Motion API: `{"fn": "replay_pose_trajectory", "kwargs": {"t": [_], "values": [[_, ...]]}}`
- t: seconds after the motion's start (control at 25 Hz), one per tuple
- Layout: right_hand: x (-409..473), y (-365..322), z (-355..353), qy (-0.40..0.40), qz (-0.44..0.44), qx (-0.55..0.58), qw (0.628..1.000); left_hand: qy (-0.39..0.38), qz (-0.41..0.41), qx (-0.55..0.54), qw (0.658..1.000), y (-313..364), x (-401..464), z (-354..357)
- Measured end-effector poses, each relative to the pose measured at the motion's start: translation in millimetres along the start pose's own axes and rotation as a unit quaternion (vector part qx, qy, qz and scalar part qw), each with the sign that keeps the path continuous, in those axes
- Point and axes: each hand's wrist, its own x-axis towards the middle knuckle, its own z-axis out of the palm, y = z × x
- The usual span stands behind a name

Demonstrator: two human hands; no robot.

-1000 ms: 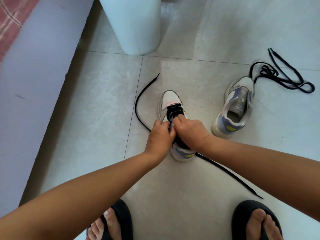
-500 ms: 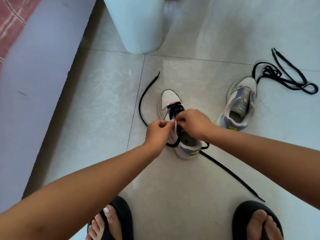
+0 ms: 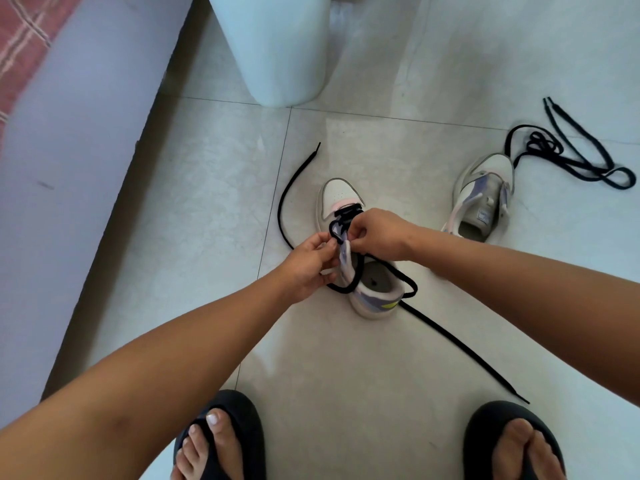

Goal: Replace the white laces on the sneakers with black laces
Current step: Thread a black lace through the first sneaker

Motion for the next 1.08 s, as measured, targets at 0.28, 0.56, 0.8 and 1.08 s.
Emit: {"fn": "replay_pose_trajectory", "kwargs": {"t": [0.28,0.56,0.8,1.08], "values": [[-18,0,28,0.107,-0.005,-0.066,0.992,0.087,0.142,0.349,0.922,-20,-25,19],[-56,0,34,0.042,-0.108,-0.201,0.973,0.185,0.021,0.263,0.947,-21,-21,43],[-68,0,22,0.012,-0.019,0.1,0.995,0.144,0.007,0.32,0.937,-23,-16,35],[-91,-2,11,-0.053,0.02,0.28,0.958,0.107,0.059,0.595,0.794,-19,-39,17]]}}
